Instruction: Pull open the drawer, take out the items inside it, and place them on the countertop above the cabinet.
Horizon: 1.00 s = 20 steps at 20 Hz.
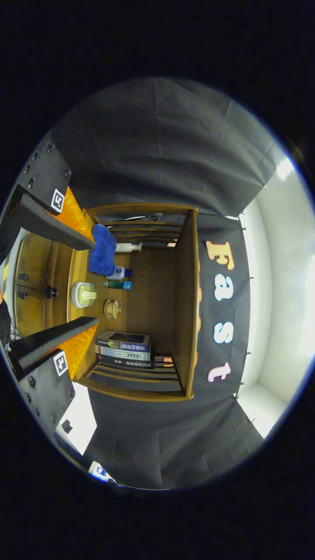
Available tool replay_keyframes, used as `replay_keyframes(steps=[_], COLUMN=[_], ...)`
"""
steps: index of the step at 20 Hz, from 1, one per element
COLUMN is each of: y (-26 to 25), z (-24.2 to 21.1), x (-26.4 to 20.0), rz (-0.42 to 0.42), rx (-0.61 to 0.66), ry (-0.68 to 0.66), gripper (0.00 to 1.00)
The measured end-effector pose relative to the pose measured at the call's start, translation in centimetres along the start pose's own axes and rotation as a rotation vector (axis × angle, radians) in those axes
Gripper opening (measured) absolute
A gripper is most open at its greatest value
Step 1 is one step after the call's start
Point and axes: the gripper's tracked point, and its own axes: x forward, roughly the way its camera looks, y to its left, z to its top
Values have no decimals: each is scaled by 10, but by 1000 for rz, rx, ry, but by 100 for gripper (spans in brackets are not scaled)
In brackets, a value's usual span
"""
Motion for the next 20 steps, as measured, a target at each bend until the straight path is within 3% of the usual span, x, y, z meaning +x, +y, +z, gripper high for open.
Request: replay_keyframes(steps=[10,20], y=[-5,-17], z=[36,44], x=[-35,-35], rz=[-7,-17], rx=[-5,52], ry=[-75,-97], gripper=[98,98])
